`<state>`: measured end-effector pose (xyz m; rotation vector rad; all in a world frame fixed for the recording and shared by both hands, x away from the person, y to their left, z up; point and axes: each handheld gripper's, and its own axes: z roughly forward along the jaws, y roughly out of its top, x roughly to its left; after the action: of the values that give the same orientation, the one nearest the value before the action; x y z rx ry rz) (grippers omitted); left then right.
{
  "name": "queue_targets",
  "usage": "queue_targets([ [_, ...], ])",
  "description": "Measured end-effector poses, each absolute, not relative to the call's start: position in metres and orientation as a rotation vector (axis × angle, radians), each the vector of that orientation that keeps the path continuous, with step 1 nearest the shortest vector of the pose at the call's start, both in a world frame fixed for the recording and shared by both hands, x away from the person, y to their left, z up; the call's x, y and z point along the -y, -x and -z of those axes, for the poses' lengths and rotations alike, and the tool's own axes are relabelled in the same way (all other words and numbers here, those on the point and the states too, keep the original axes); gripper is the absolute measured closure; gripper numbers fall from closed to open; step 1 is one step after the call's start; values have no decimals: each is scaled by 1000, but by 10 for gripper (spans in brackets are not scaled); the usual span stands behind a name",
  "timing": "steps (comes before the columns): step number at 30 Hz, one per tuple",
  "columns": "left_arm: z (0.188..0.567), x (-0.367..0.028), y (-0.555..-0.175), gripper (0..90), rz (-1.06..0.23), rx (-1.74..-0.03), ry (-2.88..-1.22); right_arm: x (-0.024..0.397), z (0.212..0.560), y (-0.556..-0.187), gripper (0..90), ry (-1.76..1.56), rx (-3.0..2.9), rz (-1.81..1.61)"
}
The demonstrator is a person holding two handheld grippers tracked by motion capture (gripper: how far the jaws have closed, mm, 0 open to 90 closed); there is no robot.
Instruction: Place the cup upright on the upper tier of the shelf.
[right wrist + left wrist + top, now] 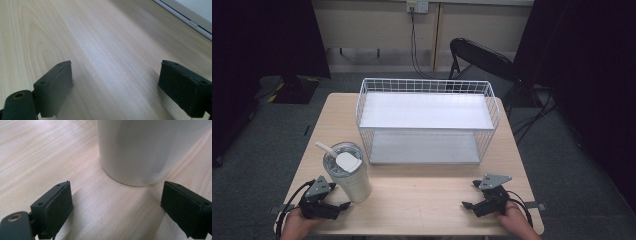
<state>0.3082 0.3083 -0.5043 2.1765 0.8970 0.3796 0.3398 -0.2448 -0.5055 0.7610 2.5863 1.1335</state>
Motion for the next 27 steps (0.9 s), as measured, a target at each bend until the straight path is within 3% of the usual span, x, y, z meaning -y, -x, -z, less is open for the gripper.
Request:
queue_targets([
  [17, 494, -309, -300, 159, -376, -886, -2226, 245, 505, -341, 111, -754, -2595, -1133],
  [27, 470, -310, -296, 159, -391, -850, -2083, 245, 505, -341, 111, -754, -2595, -1132],
])
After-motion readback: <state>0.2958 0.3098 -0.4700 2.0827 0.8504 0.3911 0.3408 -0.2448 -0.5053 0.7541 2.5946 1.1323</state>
